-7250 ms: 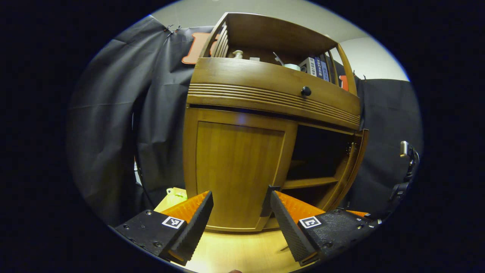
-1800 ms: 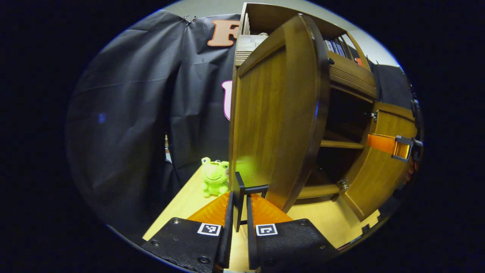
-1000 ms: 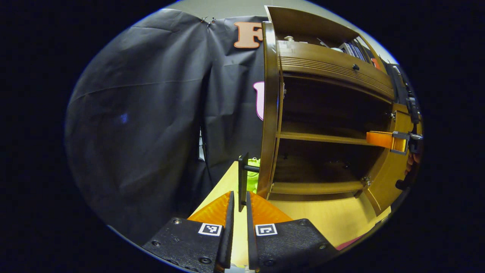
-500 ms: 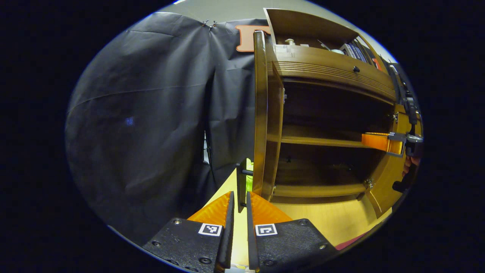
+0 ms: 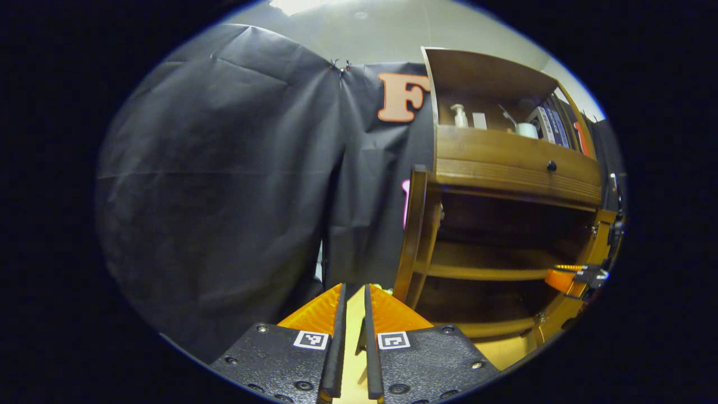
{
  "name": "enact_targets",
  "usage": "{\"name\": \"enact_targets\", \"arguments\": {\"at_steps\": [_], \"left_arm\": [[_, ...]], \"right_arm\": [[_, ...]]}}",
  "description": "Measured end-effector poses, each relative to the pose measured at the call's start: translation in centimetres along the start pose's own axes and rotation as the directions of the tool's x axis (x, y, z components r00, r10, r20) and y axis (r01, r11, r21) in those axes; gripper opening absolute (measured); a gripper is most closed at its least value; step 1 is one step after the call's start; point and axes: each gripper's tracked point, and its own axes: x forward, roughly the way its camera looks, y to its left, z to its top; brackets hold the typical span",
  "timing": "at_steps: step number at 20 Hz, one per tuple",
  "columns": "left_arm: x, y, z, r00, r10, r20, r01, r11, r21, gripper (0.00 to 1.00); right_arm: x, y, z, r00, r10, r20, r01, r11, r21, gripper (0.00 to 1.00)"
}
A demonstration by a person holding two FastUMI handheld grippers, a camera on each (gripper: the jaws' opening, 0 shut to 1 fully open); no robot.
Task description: Open the right door of the double-door shoe cabinet with the right hand, and open the left door with the left hand.
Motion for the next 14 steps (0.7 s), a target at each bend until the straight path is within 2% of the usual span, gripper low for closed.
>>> {"name": "enact_targets", "arguments": {"at_steps": [3,4,6,10,14], "left_arm": [[0.8,-0.1,5.6,0.994,0.012,0.105,-0.014,1.0,0.02,0.18],[1.1,-0.1,7.5,0.99,0.01,0.141,-0.014,0.999,0.029,0.1],[1.2,-0.5,11.1,0.979,0.006,0.203,-0.014,0.999,0.038,0.1],[1.6,-4.9,15.5,0.964,-0.098,0.249,0.094,0.995,0.029,0.1],[2.4,-11.9,15.2,0.934,-0.263,0.241,0.261,0.965,0.041,0.1]], "right_arm": [[-0.4,-0.5,0.1,1.0,-0.012,0.004,0.012,1.0,0.0,0.22],[-0.6,-0.7,0.2,1.0,-0.02,0.008,0.02,1.0,-0.001,0.21],[-0.8,-1.1,0.6,0.999,-0.036,0.018,0.036,0.999,-0.008,0.21],[-1.8,-1.8,1.7,0.997,-0.065,0.04,0.066,0.998,-0.013,0.21],[-3.5,-2.8,5.2,0.987,-0.112,0.116,0.112,0.994,0.005,0.21]]}}
